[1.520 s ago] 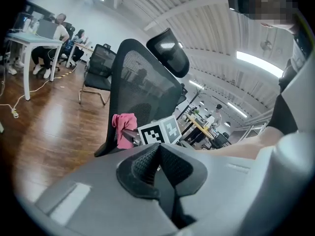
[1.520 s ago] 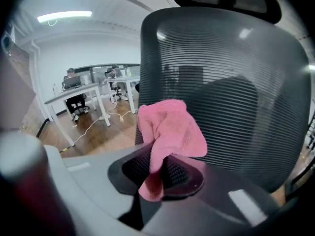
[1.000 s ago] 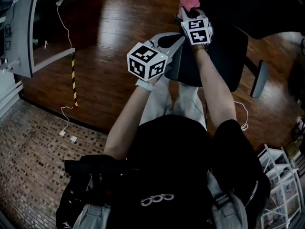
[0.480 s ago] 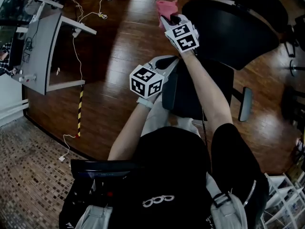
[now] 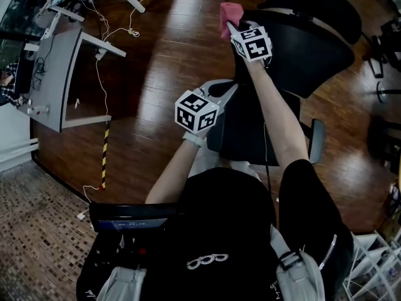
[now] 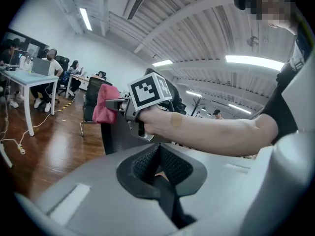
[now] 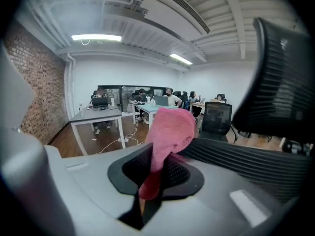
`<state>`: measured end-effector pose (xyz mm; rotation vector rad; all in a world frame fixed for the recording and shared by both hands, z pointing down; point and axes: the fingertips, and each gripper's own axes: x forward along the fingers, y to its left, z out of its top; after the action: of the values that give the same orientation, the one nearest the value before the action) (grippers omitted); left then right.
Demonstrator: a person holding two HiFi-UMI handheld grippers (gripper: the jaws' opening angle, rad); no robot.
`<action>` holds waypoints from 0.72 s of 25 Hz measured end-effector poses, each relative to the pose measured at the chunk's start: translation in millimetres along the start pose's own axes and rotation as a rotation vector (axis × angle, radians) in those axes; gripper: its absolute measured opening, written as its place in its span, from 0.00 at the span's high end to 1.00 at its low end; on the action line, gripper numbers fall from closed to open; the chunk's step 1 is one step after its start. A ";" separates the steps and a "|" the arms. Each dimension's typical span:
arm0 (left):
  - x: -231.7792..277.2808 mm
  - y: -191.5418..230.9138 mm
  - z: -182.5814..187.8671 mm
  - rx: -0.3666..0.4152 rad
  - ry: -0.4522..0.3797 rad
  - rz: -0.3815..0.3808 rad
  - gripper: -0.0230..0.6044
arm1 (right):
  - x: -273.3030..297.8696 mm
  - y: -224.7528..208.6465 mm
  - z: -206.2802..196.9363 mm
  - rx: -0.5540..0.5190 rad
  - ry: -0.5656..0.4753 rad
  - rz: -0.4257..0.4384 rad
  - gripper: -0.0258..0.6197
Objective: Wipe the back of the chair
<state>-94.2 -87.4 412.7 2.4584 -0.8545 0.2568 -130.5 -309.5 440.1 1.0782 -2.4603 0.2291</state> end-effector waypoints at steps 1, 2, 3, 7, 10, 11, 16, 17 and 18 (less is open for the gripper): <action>4.4 -3.1 -2.1 0.003 0.007 -0.006 0.98 | -3.6 -6.1 -3.1 0.004 -0.003 0.001 0.89; 9.9 -6.8 -4.1 0.005 0.013 -0.011 0.98 | -7.4 -10.8 -6.3 -0.002 -0.005 0.005 0.89; 16.1 -11.0 -5.6 0.008 0.019 -0.015 0.98 | -11.6 -15.3 -9.5 -0.013 -0.004 0.007 0.89; 40.2 -27.5 -0.9 0.023 0.037 -0.034 0.98 | -33.2 -49.2 -22.2 0.007 0.001 -0.025 0.89; 57.1 -42.3 -1.3 0.032 0.045 -0.049 0.98 | -53.3 -80.6 -36.3 0.019 0.009 -0.059 0.89; 64.1 -47.7 -3.2 0.032 0.050 -0.055 0.98 | -59.2 -90.5 -40.6 0.016 0.013 -0.068 0.89; 96.1 -76.0 -12.6 0.043 0.086 -0.102 0.98 | -86.5 -133.3 -57.6 0.041 0.017 -0.110 0.89; 100.9 -80.7 -13.8 0.046 0.090 -0.109 0.98 | -92.1 -140.4 -60.9 0.043 0.018 -0.119 0.89; 105.6 -84.8 -14.9 0.048 0.093 -0.114 0.98 | -97.9 -147.6 -64.2 0.043 0.019 -0.127 0.89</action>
<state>41.1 -78.3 425.8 2.5083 -0.6737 0.3510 57.0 -325.3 448.7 1.2398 -2.3690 0.2525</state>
